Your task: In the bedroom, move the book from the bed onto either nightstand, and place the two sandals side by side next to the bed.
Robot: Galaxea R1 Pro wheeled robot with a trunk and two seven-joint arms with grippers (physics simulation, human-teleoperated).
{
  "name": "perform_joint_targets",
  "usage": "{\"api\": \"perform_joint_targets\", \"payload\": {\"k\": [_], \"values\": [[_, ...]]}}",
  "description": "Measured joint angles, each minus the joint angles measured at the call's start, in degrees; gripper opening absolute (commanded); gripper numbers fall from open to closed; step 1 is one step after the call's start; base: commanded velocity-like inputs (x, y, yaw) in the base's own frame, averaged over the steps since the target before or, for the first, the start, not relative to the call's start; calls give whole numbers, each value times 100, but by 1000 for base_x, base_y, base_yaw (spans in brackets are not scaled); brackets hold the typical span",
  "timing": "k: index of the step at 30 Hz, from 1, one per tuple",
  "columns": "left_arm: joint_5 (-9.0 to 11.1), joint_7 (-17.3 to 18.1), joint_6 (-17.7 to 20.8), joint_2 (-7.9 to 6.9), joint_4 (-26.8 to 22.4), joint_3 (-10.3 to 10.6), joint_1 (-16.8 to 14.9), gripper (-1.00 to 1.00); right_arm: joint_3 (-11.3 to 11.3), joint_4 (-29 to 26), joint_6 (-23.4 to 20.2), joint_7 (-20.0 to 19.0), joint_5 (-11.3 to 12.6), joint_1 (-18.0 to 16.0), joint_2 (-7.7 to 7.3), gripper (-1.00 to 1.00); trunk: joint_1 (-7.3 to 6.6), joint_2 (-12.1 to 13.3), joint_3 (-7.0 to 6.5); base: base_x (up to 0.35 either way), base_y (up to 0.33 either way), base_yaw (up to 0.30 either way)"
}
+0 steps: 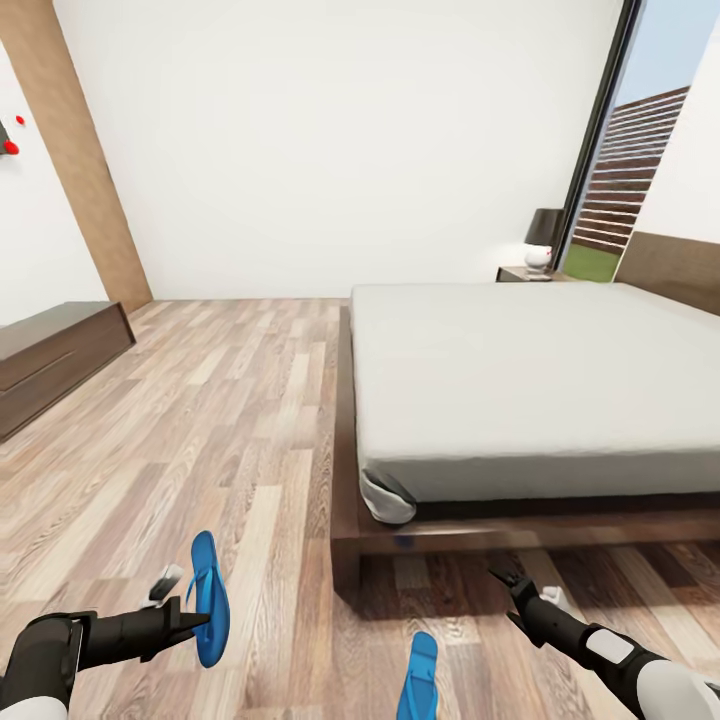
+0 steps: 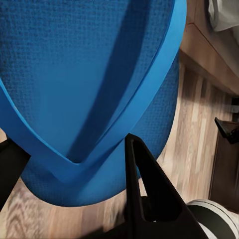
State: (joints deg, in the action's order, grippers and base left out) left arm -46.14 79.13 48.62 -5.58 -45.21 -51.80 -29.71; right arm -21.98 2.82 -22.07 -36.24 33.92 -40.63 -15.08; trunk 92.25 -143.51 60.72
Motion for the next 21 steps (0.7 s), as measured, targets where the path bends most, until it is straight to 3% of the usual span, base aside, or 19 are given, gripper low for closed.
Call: {"api": "perform_joint_targets", "payload": {"k": [6, 21], "values": [[-2, -6, 1, 6, 1, 1, -1, -100, -7, 1, -1, 0, -2, 0, 0, 100, 0, 0, 0, 0, -144, 108], [-2, -7, 0, 9, 1, 0, -1, -100, 9, -1, -10, -1, 8, 1, -1, 100, 0, 0, 0, 0, -150, 7]]}}
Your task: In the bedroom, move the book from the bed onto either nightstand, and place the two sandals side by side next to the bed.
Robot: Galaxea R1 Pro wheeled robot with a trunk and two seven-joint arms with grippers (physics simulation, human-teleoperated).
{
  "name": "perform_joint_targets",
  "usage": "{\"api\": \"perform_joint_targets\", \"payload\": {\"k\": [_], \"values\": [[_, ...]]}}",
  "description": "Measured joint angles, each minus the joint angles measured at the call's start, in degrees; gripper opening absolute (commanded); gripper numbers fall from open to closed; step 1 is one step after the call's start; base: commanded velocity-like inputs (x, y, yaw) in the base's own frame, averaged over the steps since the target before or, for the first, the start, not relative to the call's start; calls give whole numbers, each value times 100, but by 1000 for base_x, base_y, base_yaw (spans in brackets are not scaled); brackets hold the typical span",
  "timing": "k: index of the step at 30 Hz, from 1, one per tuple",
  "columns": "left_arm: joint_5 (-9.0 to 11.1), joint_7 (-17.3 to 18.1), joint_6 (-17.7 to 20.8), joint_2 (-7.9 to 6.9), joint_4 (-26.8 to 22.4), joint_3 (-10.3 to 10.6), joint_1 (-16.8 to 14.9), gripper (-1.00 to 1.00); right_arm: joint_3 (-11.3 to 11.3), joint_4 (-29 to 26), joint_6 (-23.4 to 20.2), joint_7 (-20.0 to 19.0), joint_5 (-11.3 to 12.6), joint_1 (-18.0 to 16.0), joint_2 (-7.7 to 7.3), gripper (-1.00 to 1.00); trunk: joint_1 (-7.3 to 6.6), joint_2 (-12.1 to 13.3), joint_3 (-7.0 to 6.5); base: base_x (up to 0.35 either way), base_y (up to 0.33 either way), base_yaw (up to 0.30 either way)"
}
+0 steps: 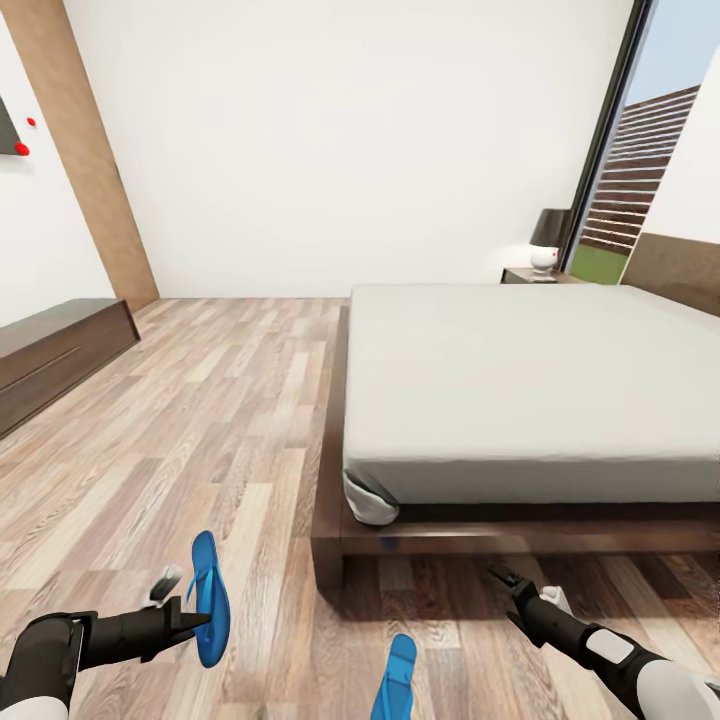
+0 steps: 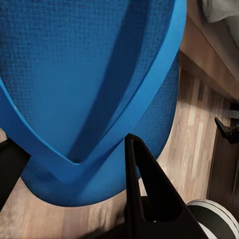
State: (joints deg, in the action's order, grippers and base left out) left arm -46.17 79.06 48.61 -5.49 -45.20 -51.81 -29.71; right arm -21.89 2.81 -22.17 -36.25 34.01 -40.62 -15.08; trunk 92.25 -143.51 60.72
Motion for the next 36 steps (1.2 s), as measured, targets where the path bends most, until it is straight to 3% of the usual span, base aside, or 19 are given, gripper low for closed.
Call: {"api": "perform_joint_targets", "payload": {"k": [36], "values": [[3, -35, 1, 0, 0, 1, 0, -100, -1, 1, -9, 0, -8, 0, 0, 100, 0, 0, 0, 0, -151, 0]]}}
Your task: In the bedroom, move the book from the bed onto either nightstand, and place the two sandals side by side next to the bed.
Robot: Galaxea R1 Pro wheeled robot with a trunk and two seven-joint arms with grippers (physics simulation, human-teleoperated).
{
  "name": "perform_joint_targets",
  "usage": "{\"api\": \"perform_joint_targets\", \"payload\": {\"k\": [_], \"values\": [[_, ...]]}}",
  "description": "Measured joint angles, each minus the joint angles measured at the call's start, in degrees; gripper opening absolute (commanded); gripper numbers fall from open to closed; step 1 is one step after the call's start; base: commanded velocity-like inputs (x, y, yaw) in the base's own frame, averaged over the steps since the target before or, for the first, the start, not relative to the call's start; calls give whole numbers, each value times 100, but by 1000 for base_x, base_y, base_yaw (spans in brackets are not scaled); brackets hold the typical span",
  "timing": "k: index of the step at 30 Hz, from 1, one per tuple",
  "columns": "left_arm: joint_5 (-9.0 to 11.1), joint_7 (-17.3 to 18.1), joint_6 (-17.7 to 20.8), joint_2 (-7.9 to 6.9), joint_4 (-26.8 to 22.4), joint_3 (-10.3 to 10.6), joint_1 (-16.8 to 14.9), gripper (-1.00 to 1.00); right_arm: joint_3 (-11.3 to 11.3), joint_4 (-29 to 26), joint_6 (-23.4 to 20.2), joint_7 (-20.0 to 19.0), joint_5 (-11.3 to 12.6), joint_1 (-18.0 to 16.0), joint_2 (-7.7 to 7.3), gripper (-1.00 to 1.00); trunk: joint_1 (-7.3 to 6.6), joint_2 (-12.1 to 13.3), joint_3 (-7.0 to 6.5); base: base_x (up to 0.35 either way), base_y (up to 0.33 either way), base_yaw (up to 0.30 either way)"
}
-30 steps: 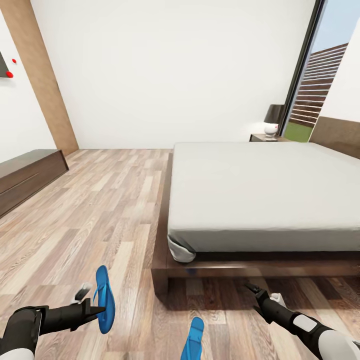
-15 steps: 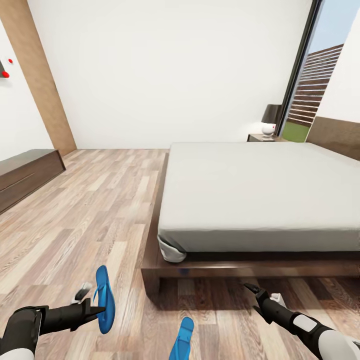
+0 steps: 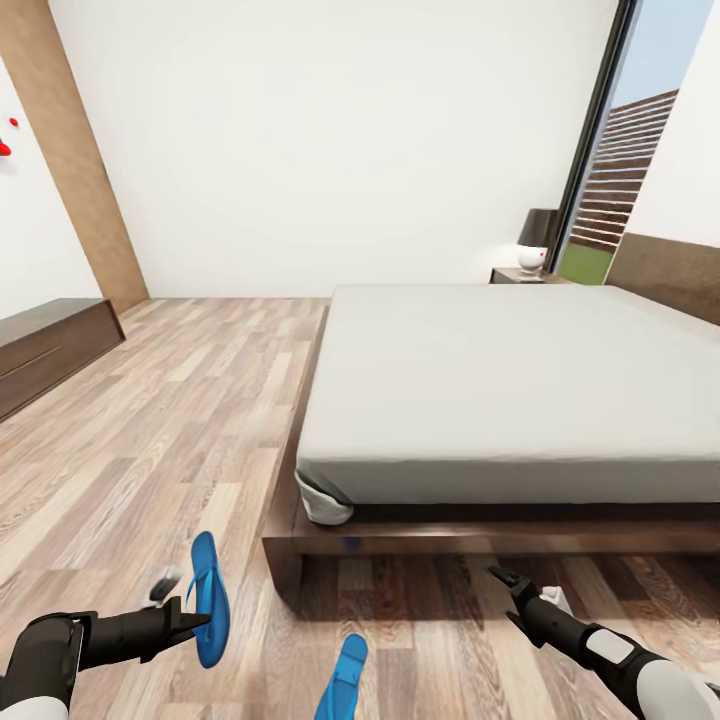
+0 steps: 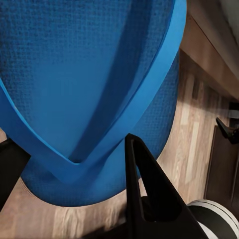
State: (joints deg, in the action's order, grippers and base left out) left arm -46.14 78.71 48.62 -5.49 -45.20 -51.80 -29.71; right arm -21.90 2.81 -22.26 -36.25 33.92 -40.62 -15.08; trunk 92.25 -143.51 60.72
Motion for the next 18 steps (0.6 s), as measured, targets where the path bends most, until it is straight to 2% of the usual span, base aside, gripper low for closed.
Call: {"api": "perform_joint_targets", "payload": {"k": [9, 18], "values": [[-2, 0, 0, 0, 0, -4, 0, -100, -8, 1, 0, -3, 13, 0, 0, 100, 0, 0, 0, 0, -142, 0], [-5, -10, 3, -8, -2, -12, 0, -100, -47, 6, -10, -11, 23, 1, 4, 100, 0, 0, 0, 0, -25, 0]]}}
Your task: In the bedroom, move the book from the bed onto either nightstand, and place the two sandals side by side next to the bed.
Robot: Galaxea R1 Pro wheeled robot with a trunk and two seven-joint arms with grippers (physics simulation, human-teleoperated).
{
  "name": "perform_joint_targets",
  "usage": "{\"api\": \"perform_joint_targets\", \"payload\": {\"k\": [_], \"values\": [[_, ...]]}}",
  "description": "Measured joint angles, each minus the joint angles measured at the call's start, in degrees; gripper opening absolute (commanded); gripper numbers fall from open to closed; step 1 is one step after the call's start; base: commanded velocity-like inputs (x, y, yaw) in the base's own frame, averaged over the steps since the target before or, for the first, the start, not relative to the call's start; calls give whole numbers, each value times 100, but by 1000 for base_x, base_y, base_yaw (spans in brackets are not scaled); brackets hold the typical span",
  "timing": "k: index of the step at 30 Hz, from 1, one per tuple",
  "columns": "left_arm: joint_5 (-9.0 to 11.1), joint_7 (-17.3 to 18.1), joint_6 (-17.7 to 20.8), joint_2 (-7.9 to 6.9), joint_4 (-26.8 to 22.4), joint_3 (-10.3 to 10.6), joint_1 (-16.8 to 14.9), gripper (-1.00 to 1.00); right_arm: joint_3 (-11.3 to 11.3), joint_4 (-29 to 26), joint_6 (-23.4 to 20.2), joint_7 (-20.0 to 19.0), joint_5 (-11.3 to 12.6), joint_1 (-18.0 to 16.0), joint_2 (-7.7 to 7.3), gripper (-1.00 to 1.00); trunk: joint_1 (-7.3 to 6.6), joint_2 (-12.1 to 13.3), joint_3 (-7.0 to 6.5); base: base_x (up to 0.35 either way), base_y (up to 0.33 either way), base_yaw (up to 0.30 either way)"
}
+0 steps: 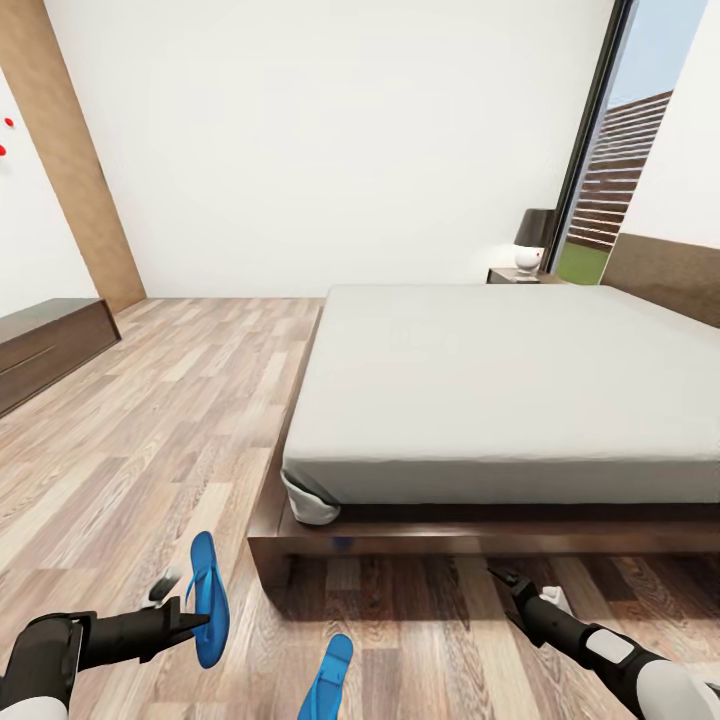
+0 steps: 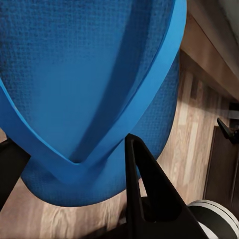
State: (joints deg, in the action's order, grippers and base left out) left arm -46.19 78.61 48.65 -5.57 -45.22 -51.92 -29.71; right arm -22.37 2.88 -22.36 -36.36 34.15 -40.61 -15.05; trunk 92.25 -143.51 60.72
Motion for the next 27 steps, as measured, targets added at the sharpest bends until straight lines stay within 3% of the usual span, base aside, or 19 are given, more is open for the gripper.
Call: {"api": "perform_joint_targets", "payload": {"k": [9, 16, 19, 22, 27], "values": [[-57, -543, 34, -28, 27, 13, 0, -100, -5, 1, -3, 11, 0, 0, 30, 100, 0, 0, 0, 0, -1, 0], [-264, -1212, 58, 15, 586, 97, 1, -100, -1, 1, 2, 12, -19, 0, 29, 100, 0, 0, 0, 0, 0, 0], [-411, -1770, 73, 241, 771, 178, 1, -100, 1, 1, 1, 12, -27, 0, 27, 100, 0, 0, 0, 0, 0, 0], [-432, -2367, 81, 618, 894, 471, 1, -100, 3, 1, -3, 12, -29, 0, 24, 100, 0, 0, 0, 0, 0, 0], [-438, -2607, 57, 1045, 936, 677, 0, -100, 3, 1, -7, -6, -30, 0, 24, 100, 0, 0, 0, 0, 0, 0]]}}
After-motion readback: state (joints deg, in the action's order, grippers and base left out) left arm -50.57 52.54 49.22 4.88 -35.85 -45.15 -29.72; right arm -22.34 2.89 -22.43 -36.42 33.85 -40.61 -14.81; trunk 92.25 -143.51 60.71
